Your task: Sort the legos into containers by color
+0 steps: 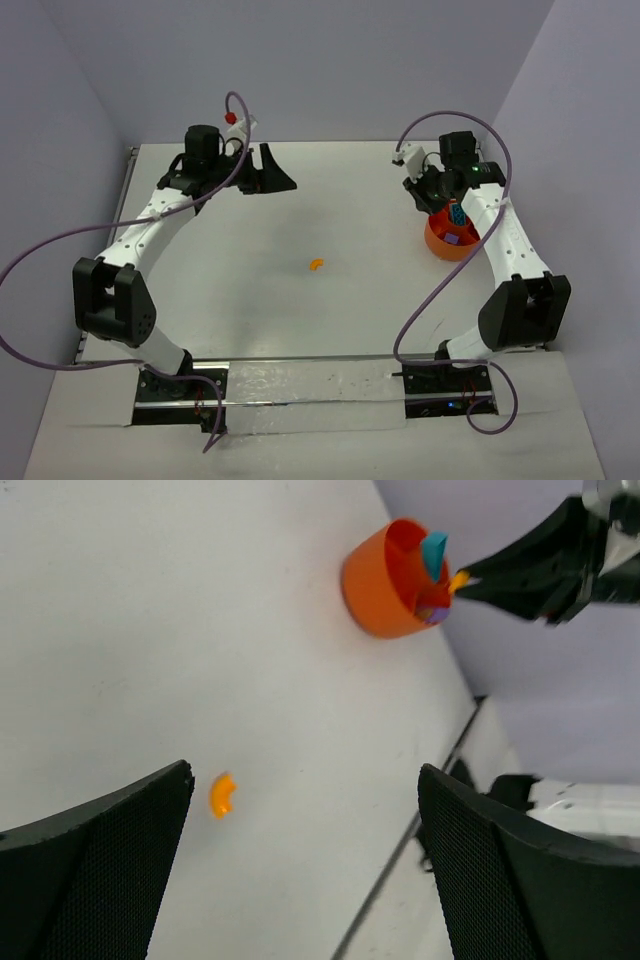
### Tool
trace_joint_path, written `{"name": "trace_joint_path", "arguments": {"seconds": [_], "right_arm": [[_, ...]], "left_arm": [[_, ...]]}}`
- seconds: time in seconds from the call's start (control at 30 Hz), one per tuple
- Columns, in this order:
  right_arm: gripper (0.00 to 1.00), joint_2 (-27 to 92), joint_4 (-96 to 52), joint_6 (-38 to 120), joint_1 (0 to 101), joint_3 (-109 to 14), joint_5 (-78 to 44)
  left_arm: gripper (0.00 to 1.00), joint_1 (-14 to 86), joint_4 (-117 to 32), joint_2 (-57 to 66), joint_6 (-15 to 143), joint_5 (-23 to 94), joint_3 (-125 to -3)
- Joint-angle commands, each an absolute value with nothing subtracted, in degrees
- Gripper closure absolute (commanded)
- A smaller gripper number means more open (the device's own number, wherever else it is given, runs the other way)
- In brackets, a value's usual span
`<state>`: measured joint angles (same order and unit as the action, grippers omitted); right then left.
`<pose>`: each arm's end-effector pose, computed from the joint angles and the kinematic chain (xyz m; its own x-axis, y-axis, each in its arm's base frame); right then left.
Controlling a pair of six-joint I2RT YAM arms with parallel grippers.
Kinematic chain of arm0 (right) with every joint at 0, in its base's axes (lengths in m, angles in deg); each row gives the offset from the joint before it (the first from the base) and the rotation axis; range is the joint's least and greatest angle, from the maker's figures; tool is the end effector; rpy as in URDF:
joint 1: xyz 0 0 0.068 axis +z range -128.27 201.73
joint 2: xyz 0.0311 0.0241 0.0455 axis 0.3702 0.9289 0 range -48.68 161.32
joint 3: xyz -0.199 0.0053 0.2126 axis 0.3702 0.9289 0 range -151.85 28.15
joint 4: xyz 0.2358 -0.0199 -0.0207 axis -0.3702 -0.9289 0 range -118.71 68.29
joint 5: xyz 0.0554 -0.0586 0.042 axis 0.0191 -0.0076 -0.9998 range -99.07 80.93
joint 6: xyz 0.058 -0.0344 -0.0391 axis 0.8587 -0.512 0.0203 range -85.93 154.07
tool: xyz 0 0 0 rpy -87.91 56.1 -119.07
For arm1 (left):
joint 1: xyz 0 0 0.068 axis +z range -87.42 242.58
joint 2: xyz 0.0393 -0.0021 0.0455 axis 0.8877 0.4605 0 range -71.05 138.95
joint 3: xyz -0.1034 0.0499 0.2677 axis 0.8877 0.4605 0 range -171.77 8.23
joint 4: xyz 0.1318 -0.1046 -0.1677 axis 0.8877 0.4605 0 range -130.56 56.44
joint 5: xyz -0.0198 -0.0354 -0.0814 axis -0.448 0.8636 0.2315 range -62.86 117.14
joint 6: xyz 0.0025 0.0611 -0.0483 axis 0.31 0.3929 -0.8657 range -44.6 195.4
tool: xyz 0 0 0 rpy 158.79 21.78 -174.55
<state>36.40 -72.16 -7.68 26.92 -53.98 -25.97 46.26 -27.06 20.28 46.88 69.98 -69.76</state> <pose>0.2970 0.0465 0.3336 -0.4240 -0.6782 -0.6002 -0.7257 0.6509 -0.2229 0.3361 -0.1455 0.3488 -0.7572 -0.1430 -0.6373 0.4857 0.5291 -0.6958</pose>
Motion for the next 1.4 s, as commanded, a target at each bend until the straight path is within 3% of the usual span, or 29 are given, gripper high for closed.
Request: {"name": "trace_joint_path", "arguments": {"seconds": [0.0, 1.0, 1.3, 1.37], "right_arm": [[1.00, 36.0, -79.4, -23.0, 25.7, -53.2, -14.8], [0.90, 51.0, -75.6, -26.5, 24.2, -58.6, -6.7], [0.76, 52.1, -74.4, -27.8, 24.3, -58.8, -5.8], [0.68, 52.1, -74.4, -27.8, 24.4, -58.9, -5.7]], "left_arm": [[0.01, 43.2, -11.0, 22.6, 64.9, 63.0, -76.4], [0.01, 43.0, -11.8, 21.9, 63.9, 65.0, -75.4], [0.01, 43.1, -11.3, 22.1, 64.2, 64.4, -76.0], [0.01, 43.1, -11.0, 22.2, 64.4, 64.2, -76.1]]}}
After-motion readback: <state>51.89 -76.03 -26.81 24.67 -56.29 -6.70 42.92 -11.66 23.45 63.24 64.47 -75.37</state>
